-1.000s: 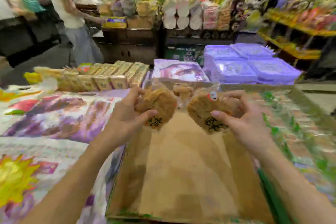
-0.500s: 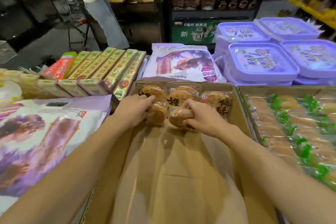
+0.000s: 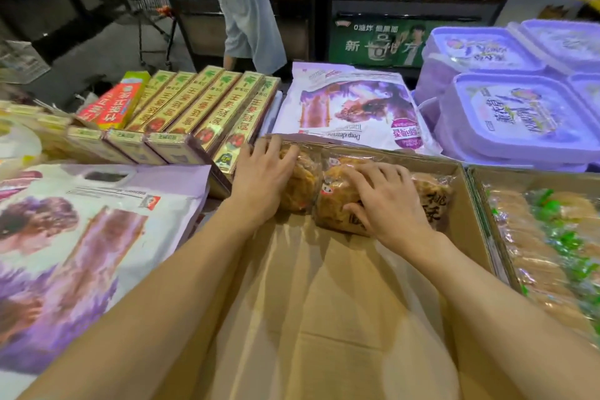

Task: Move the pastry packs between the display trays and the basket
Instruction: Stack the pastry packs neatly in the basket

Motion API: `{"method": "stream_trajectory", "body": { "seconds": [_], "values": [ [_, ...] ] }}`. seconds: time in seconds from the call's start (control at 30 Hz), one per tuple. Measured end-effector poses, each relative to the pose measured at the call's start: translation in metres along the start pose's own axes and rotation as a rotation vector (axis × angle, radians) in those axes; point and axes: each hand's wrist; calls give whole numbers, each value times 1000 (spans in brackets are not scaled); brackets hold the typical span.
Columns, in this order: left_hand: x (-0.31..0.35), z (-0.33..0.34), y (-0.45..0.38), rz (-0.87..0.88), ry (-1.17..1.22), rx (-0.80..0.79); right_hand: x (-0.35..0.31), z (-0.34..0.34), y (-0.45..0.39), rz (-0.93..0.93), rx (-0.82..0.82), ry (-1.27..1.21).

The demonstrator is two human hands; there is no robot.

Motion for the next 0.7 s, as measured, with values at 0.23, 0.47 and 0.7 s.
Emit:
{"method": "stream_trajectory", "body": {
  "seconds": [0.23, 0.47, 0.7],
  "values": [
    [7, -7, 15, -17, 67, -24, -2, -8, 6, 33, -52, 59],
    [-21, -44, 62, -79, 245, -11, -42, -52, 6, 44, 34, -93],
    [-180, -103, 255, -248, 479, 282, -196, -148, -39, -225, 244, -388]
  ]
}}
Point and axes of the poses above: each hand's wrist, its own y-axis away from the middle knuckle, its own z-axis out of the palm, x = y × z, and after that the axes turned 8 degrees about -z, right-handed
